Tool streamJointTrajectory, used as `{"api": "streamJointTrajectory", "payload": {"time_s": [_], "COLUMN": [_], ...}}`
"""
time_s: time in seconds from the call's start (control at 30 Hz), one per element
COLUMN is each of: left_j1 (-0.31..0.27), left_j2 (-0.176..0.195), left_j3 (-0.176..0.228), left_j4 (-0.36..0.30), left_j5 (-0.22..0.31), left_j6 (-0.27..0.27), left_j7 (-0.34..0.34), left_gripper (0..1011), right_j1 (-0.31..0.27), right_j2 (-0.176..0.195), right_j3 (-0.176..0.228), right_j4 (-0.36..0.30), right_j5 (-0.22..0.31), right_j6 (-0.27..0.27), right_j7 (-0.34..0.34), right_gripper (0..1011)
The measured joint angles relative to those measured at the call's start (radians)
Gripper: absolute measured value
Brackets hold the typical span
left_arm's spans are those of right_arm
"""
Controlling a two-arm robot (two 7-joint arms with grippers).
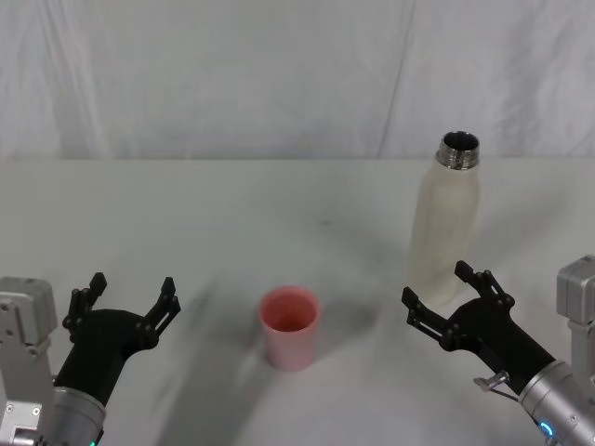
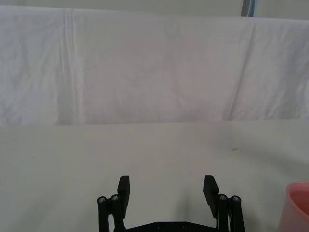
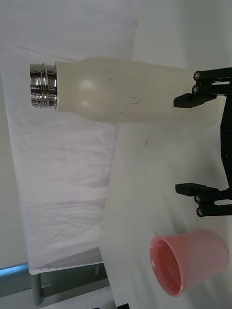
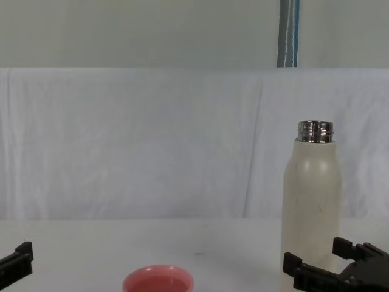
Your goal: Grasp the thermos with one hand and pour water into the cup lid.
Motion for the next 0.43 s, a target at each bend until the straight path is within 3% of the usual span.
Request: {"api": "streamJointTrajectory", "payload": {"time_s": [0.43], "left_j1": [0.000], "left_j2": [0.000], "left_j3": [0.000], "left_j4": [0.000], "left_j5": [0.000], "left_j6": [0.000], "left_j7": [0.000], "left_gripper": [1001], "right_j1": [0.000], "right_j2": [0.000], "right_j3": [0.000], "right_j4": [0.000], "right_j5": [0.000], "right_j6": [0.000], "right_j7": [0.000], "right_gripper": [1003]}}
